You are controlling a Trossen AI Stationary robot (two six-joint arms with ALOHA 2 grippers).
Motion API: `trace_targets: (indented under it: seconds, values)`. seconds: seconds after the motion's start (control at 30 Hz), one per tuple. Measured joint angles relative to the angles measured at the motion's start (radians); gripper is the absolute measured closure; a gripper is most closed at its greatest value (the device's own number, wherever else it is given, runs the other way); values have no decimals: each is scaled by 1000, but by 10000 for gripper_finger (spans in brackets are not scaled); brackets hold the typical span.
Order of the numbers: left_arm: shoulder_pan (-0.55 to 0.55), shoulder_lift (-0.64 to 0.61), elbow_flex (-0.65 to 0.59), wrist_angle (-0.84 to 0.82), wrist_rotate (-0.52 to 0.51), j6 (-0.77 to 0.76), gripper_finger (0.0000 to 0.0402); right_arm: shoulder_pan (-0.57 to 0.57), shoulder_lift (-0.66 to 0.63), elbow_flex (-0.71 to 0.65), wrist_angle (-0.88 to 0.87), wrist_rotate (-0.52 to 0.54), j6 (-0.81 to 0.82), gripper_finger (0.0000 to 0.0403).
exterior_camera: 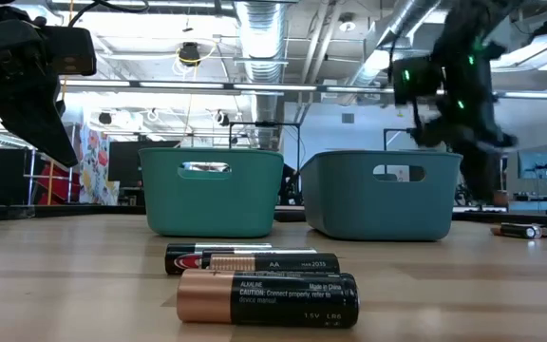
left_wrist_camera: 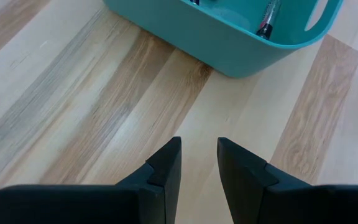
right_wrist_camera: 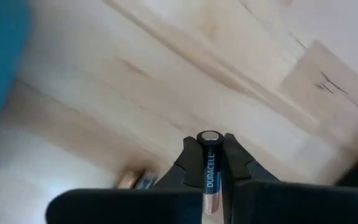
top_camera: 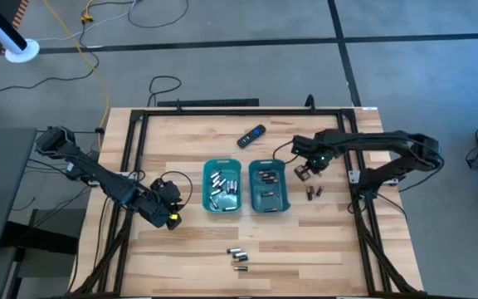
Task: Sort batteries
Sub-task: Put the copper and black battery into the blue bin
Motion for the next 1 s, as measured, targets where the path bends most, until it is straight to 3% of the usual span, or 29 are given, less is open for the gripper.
trace_targets:
  seconds: [0.27,0.57,1.0]
  values:
    - [0,0,0,0,0,0,302,97,-52,255,-90,76,58,387]
    - [0,0,0,1,0,-1,302,208,116,543,-51,120,22,388]
    - [0,0,0,2,1,-31,302,339,420,590,23,31,-6,388]
